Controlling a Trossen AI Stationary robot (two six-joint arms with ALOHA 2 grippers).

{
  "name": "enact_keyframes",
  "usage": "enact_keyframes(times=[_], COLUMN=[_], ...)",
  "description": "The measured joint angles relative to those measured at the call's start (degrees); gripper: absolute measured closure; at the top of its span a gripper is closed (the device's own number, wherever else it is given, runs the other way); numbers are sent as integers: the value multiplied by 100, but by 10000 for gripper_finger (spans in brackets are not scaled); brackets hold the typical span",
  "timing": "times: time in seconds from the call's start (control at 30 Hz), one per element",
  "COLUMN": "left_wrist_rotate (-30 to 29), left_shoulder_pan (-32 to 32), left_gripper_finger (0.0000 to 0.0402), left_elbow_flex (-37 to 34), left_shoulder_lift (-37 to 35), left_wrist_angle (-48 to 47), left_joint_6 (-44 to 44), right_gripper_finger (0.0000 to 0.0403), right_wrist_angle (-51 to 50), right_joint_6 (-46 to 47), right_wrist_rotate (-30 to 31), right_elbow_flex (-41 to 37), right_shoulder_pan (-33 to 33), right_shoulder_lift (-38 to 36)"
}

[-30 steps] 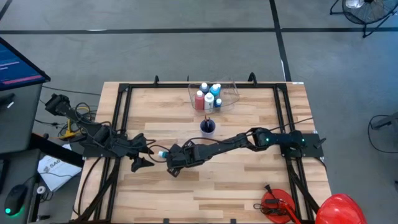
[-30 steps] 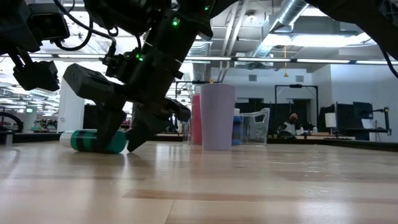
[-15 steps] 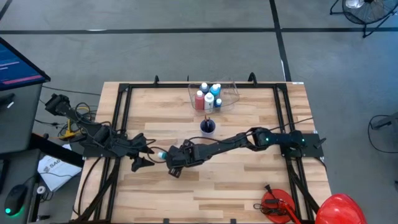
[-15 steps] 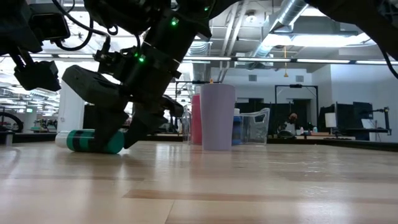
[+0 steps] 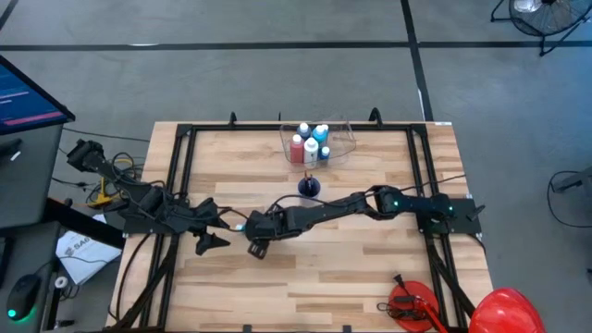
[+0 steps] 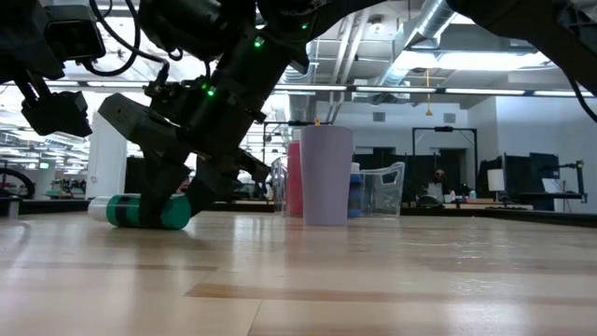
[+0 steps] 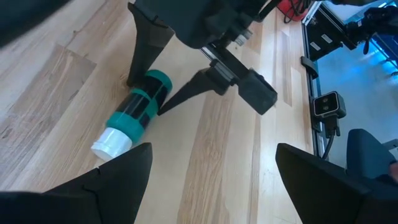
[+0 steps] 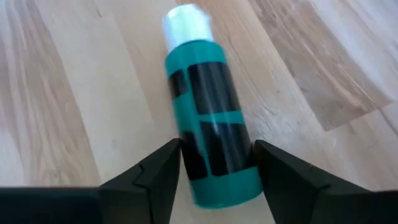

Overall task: Pick & Place Paint Supplies
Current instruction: Put the green paint bottle into the transparent bin

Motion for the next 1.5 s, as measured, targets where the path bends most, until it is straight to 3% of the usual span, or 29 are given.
enact_keyframes(times=[0.33,0.53,0.83,1.03,1.2,1.5], left_wrist_rotate=[-4,38,1275,1302,871,-1852], left_shoulder_pan=[0,0,0,-103,-364,-1095], left_gripper_finger=[66,66,66,66,66,66], left_elbow_flex=[0,0,0,0,0,0], left_shoulder_lift=[0,0,86,140,140,140], left_wrist_angle=[2,10,0,63,133,492], left_joint_6=[-8,-251,-479,-748,-855,-1285], right_gripper_finger=[265,269,279,273,275,276], right_wrist_angle=[-262,-263,-539,-1240,-1524,-1442], right_joint_6=[141,798,753,520,308,445], right_wrist_rotate=[-148,-440,-1155,-1208,-1267,-1210], right_elbow_flex=[5,8,420,1121,1314,1323], right_shoulder_pan=[-12,-12,1,-7,-66,-277], right_shoulder_lift=[-9,-28,-39,-39,-245,-790])
